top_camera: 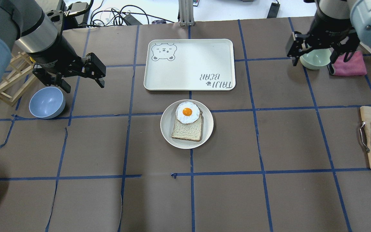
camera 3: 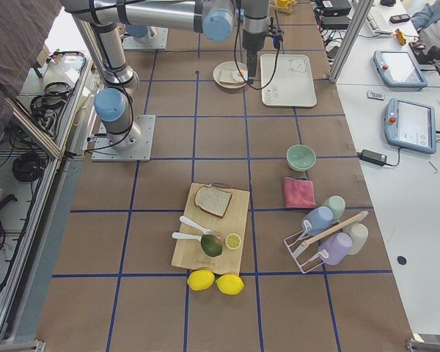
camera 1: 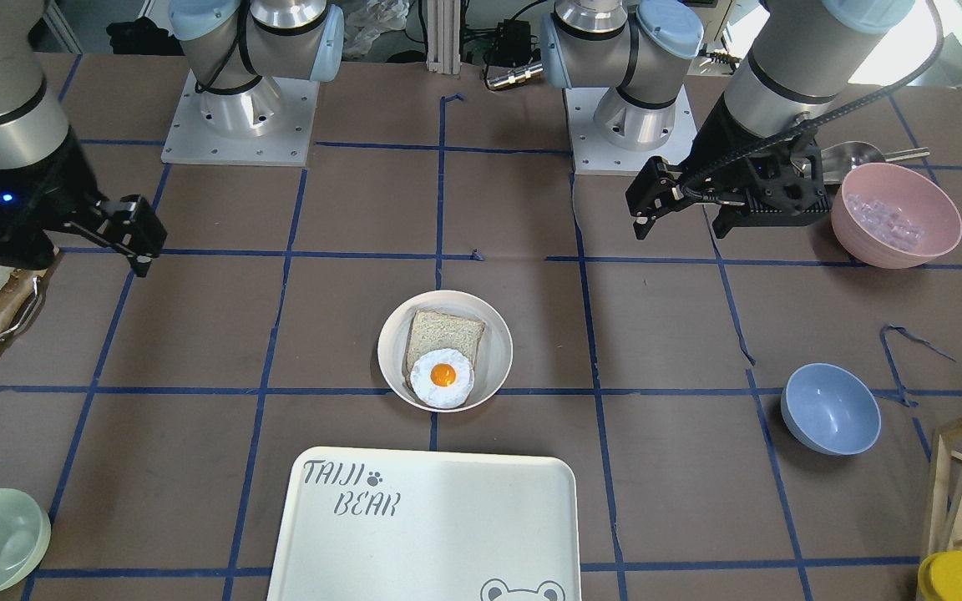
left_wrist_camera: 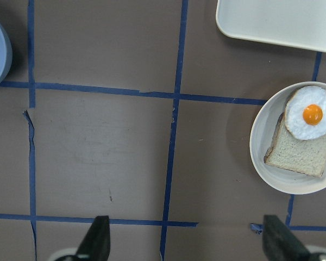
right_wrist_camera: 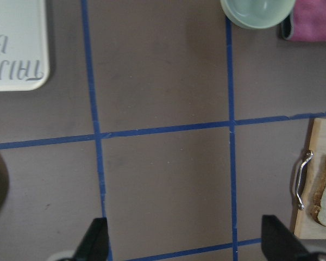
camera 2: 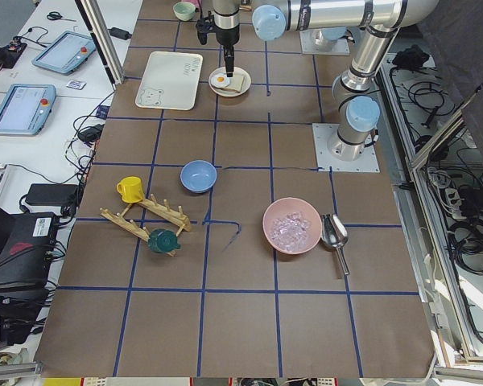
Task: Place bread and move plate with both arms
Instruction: 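Move the right gripper to the bread slice on the wooden board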
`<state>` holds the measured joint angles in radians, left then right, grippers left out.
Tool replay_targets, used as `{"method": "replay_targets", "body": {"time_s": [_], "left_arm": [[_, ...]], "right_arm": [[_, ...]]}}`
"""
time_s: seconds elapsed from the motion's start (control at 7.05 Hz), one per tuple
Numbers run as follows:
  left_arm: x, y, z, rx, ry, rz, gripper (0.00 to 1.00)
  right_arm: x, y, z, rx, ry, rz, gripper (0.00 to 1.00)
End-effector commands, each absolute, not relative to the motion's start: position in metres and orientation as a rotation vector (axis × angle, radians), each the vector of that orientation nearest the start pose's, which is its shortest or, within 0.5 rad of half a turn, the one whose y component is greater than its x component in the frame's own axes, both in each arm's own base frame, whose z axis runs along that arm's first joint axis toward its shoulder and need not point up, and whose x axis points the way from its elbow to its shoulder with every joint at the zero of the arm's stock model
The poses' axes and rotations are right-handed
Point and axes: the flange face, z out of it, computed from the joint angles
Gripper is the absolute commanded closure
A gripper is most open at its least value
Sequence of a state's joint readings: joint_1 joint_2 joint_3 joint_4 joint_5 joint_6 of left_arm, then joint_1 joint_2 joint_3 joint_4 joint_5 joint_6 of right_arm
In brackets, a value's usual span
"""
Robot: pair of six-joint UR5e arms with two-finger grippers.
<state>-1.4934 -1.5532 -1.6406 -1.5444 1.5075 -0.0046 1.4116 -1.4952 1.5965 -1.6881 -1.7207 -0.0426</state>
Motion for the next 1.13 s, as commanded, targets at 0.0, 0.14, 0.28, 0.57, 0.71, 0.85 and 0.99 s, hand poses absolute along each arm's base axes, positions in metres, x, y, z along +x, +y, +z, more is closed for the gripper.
{"method": "replay_targets", "body": {"time_s": [0.0, 0.14, 0.28, 0.57, 0.71, 0.85, 0.99], "left_arm": [[-0.100, -0.492, 0.464, -0.156, 3.206, 0.043, 0.00], [-0.102, -0.488, 0.462, -0.157, 3.200, 0.068, 0.00], [-0.102, -0.488, 0.467, -0.156, 3.198, 0.049, 0.00], [-0.098, -0.491, 0.473, -0.150, 3.200, 0.001, 0.00], [-0.098, -0.489, 0.472, -0.145, 3.197, 0.004, 0.00], [-0.100, -0.487, 0.470, -0.140, 3.199, 0.013, 0.00], [-0.098, -0.488, 0.468, -0.143, 3.199, 0.023, 0.00]], "right_arm": [[-0.076, -0.514, 0.370, 0.424, 3.288, 0.051, 0.00], [-0.118, -0.500, 0.335, 0.504, 3.286, 0.012, 0.00], [-0.158, -0.488, 0.303, 0.536, 3.312, 0.024, 0.08], [-0.226, -0.469, 0.245, 0.577, 3.288, 0.208, 0.23], [-0.236, -0.472, 0.231, 0.587, 3.303, 0.192, 0.25], [-0.241, -0.472, 0.215, 0.530, 3.337, 0.215, 0.26], [-0.243, -0.475, 0.204, 0.526, 3.344, 0.213, 0.26]]}}
